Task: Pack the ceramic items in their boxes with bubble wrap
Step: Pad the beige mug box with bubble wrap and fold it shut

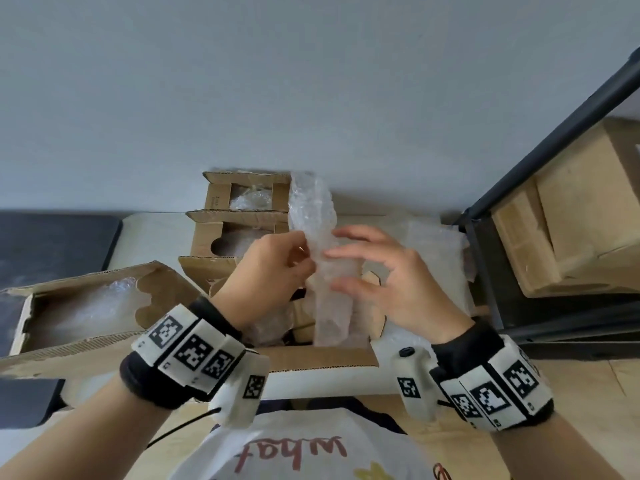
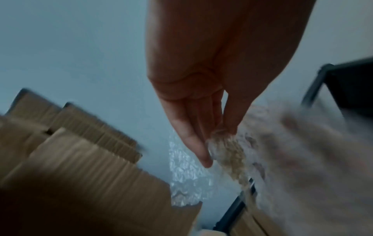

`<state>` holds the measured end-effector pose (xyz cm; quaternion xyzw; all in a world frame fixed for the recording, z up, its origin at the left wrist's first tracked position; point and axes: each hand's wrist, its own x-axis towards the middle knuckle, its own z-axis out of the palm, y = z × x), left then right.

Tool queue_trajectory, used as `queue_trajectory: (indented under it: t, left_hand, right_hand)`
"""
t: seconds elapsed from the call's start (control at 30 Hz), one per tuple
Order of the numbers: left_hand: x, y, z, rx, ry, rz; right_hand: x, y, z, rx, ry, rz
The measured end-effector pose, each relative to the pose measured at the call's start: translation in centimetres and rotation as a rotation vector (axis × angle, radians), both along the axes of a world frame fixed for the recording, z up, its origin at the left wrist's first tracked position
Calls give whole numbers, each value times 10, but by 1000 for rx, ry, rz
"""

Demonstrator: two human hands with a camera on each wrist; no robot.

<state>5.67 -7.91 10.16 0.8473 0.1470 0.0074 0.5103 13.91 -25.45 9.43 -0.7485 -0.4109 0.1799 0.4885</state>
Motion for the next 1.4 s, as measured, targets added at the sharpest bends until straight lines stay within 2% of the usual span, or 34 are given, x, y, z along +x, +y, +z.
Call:
queue_trajectory:
  t: [0.1,0.2,0.23,0.3,0.37,0.4,0.47,0.53,0.6,0.67,0.77,0.87,1.07,1.23,1.3,1.33,1.4]
  left_hand:
    - [-3,-1,4,-376,110,35]
    - [-11,-3,-2,-545,131,65]
    - [-17,-2,-7,-495,112,78]
    - [-34,3,-25,-158,100,30]
    - [-57,6,-48,208,179,-118]
    - [-69,5,-60,325,227,-211]
    - [-87,-2,-78,458,265,-354]
    - [-97,-10,-91,584,189,-432]
    - [-101,-15,-103,700,116,-476]
    - [-100,-16,-112,721,74,-475]
    - [-97,-15,-123,763,27,-459]
    - [-94,-14,-130,790,18,-451]
    - [-94,-15,-144,780,-95,-375]
    - [-95,-16,-150,774,-202,-352]
    - [-94,-14,-149,780,-223,-354]
    - [-93,-13,-148,776,-226,-353]
    - [-91,-11,-147,766,-234,-342]
  right_hand:
    - [1,-2,-6,-38,-49,49]
    - [1,-3,-13,-29,-128,-38]
    - [2,-5,-16,-46,-153,-67]
    - [6,-12,-21,-109,-175,-108]
    - [6,-20,-29,-226,-145,-106]
    - [5,-22,-35,-307,-153,-84]
    - [0,-18,-48,-485,-292,-15]
    - [-6,-7,-57,-621,-540,39]
    - [-14,7,-61,-752,-716,71]
    - [-23,21,-67,-915,-798,80]
    - [-28,35,-89,-1101,-717,132]
    - [-27,44,-103,-1139,-594,137]
    - [-27,55,-119,-1193,-110,92]
    - [-23,58,-116,-1278,162,143]
    - [-19,50,-102,-1180,189,93]
    - [-17,43,-95,-1071,172,55]
    - [-14,26,-76,-711,20,-43]
